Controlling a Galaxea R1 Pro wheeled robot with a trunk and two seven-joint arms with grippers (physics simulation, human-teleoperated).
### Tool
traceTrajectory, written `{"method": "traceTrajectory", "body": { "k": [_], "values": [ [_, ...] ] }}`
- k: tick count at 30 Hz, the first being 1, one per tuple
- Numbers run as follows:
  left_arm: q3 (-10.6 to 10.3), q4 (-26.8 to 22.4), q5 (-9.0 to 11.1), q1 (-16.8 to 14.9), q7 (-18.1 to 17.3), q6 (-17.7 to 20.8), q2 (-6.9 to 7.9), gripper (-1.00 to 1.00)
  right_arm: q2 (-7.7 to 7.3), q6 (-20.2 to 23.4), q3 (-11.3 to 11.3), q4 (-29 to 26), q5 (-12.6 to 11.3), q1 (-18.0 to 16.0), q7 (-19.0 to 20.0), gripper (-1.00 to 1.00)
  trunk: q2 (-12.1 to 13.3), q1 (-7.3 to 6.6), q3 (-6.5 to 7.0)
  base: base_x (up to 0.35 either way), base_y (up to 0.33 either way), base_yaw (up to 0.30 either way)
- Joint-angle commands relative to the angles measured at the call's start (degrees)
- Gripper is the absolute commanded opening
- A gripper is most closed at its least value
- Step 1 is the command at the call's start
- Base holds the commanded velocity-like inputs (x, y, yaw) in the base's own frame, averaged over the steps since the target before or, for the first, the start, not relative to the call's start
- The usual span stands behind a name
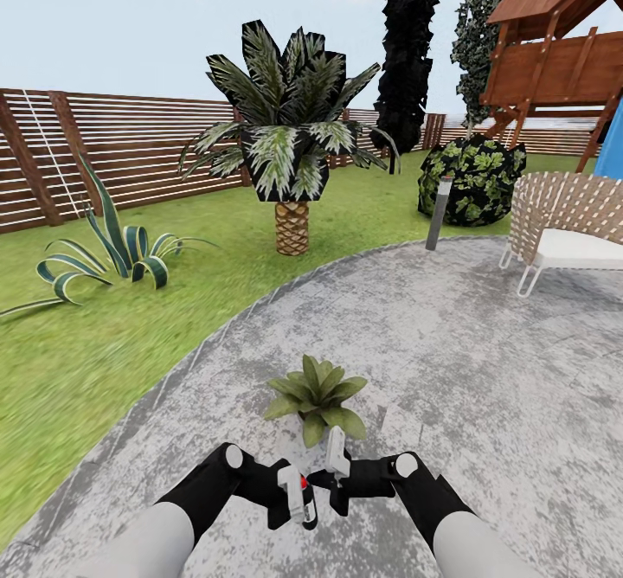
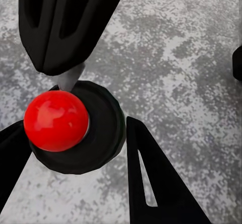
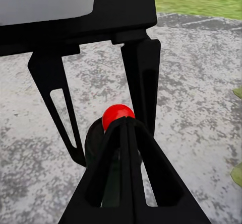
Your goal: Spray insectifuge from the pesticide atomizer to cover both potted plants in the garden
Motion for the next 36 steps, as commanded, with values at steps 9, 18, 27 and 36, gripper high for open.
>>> {"method": "traceTrajectory", "body": {
  "k": [9, 18, 27, 36],
  "values": [
    [0.1, 0.0, -0.6, 0.0, 0.0, -0.7, 0.54, -1.0, 0.08, -0.2, -0.5, -0.1, 0.4, 0.0, 0.3, -1.0, 0.0, -0.01, -0.05, 0.0, 0.0, 0.0],
    [0.2, -0.1, -0.5, -0.1, 0.0, -0.8, 0.19, -1.0, 0.07, -0.2, -0.5, -0.1, 0.4, 0.0, 0.3, -1.0, 0.0, -0.01, -0.05, 0.0, 0.0, 0.0],
    [0.2, -0.2, 0.3, -0.1, -0.1, -0.8, -0.04, -1.0, 0.07, -0.2, -0.5, 0.0, 0.5, 0.0, 0.3, -1.0, 0.0, -0.01, -0.05, 0.0, 0.0, 0.0],
    [-0.1, 0.6, -0.1, 0.0, 0.1, -0.6, 2.43, -1.0, 0.04, -0.2, -0.5, 0.0, 0.5, 0.0, 0.3, -1.0, 0.0, -0.01, -0.05, 0.0, 0.0, 0.0]
  ]
}}
